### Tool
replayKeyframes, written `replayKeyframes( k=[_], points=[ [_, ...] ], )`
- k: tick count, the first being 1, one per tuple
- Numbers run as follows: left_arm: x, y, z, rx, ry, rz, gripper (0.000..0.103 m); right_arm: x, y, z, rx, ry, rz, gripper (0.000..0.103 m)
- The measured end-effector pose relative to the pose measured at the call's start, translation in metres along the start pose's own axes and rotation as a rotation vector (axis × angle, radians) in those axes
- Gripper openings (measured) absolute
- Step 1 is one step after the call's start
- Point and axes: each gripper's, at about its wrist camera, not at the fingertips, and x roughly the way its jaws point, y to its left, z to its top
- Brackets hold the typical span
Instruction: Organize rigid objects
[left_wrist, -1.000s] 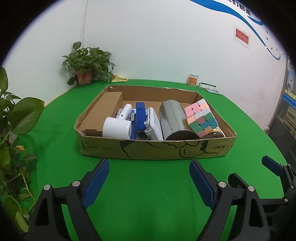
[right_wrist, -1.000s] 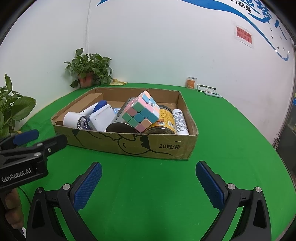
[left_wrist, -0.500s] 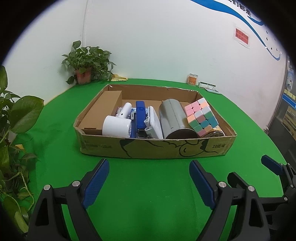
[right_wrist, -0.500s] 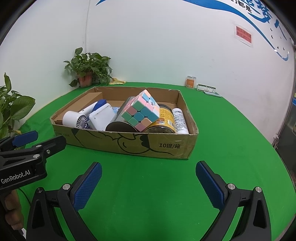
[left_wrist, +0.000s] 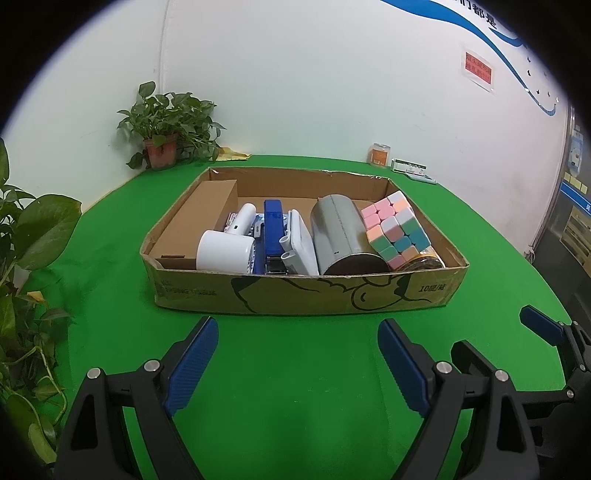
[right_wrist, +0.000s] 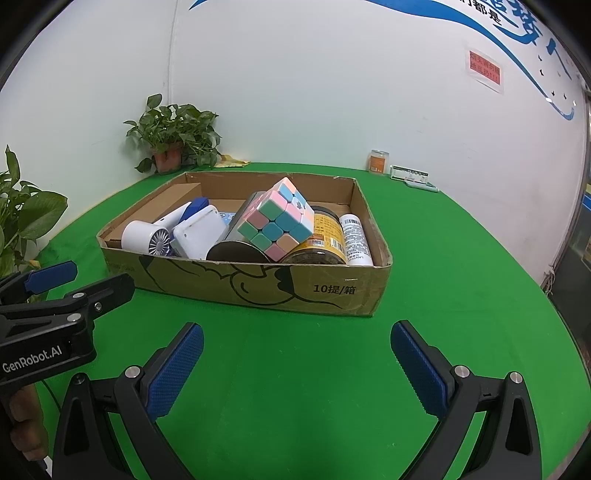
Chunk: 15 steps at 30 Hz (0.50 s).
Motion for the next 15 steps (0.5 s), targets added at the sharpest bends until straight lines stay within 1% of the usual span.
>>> replayKeyframes(
  k=[15],
  points=[
    [0.0023, 0.0056, -0.0010, -0.004, 0.008, 0.013, 0.088, 0.0039, 0.0029, -0.0020, 0.005, 0.009, 0.002, 0.102]
  ],
)
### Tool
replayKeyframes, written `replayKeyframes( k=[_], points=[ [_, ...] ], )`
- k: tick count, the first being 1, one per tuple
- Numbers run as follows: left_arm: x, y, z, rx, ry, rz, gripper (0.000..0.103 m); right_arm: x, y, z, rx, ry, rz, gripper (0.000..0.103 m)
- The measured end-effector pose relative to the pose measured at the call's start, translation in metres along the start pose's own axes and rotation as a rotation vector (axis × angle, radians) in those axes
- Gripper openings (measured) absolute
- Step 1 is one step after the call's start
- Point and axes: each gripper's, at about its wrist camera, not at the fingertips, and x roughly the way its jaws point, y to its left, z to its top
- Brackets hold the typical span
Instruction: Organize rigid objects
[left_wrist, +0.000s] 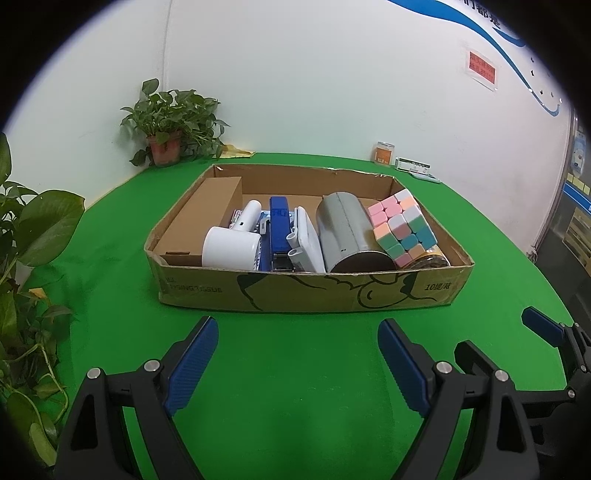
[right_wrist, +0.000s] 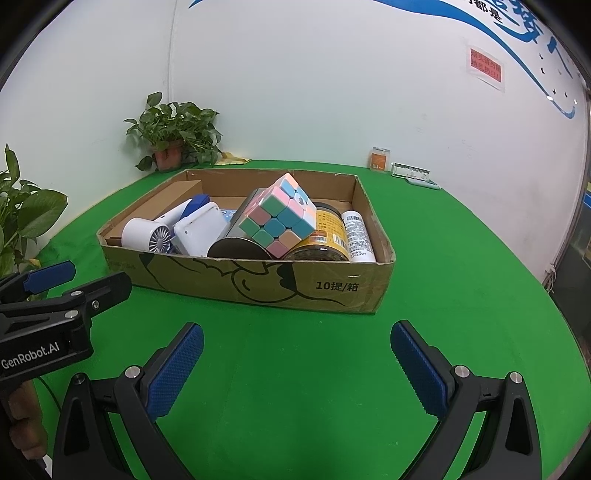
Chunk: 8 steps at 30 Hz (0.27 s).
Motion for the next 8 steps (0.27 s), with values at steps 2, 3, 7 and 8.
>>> replayKeyframes(
  k=[2, 3, 7, 8],
  points=[
    [0.0013, -0.0021, -0.0008, 0.012, 0.000, -0.005, 0.088, 0.0001, -0.0002, 0.0001, 0.002, 0.000, -0.002, 0.102],
    [0.0007, -0.0033, -0.0018, 0.021, -0.005, -0.009, 0.088, 0.0000, -0.0001, 0.0002, 0.003, 0.000, -0.002, 0.102],
    [0.0014, -0.0058, -0.0024, 0.035, -0.013, -0.016, 0.088, 0.0006, 0.0020, 0.0003, 0.000, 0.001, -0.004, 0.102],
    [0.0027, -0.0047, -0.0009, 0.036, -0.012, -0.020, 0.088, 0.0014, 0.0024, 0.0005, 0.000, 0.003, -0.001, 0.102]
  ],
)
